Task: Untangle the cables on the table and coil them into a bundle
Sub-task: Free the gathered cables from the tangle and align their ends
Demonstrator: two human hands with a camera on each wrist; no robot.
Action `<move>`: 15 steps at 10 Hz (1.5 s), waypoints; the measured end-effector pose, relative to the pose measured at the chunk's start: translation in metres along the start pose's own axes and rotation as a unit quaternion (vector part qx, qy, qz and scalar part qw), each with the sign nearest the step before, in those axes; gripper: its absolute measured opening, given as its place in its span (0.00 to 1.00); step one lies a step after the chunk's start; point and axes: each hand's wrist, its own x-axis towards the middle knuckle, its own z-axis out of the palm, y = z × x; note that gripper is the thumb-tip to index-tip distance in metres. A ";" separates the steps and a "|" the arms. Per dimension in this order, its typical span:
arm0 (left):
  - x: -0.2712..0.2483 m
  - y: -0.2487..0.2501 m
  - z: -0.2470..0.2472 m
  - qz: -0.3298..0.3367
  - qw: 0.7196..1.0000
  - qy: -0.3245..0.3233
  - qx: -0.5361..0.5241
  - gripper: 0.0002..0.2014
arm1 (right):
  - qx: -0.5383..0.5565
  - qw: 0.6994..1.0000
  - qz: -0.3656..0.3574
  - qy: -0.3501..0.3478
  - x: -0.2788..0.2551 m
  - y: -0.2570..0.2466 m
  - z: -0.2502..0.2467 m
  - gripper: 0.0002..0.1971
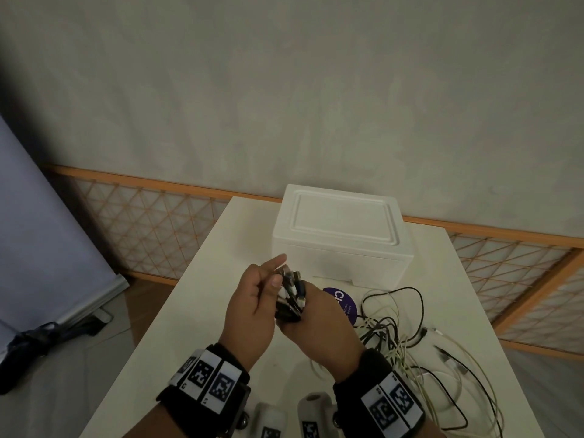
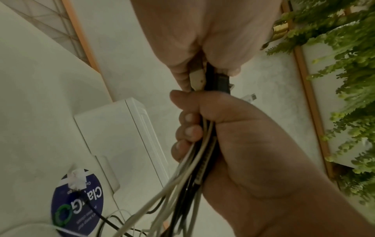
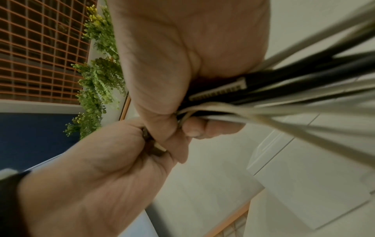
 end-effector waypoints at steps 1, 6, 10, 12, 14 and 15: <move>0.001 0.002 0.003 -0.003 1.000 -0.005 -0.010 0.07 | -0.014 1.000 0.011 -0.006 0.001 0.001 0.002 0.08; 0.008 -0.007 -0.013 -0.013 0.980 -0.196 -0.037 0.25 | 0.092 0.992 0.031 -0.077 0.008 -0.017 -0.007 0.09; -0.008 -0.022 -0.003 -0.223 0.868 -0.261 -0.359 0.41 | 0.207 0.977 0.036 0.040 0.009 -0.014 -0.001 0.12; -0.018 -0.012 0.010 -0.200 0.944 -0.205 -0.165 0.18 | 0.067 0.998 0.000 -0.009 0.007 -0.010 -0.002 0.24; -0.016 0.003 0.019 -0.182 0.966 -0.160 -0.088 0.09 | 0.185 0.981 -0.031 -0.058 0.008 -0.008 -0.023 0.49; -0.018 0.012 0.014 -0.214 0.966 -0.148 -0.001 0.14 | 0.141 0.985 -0.090 -0.043 0.009 -0.015 -0.024 0.40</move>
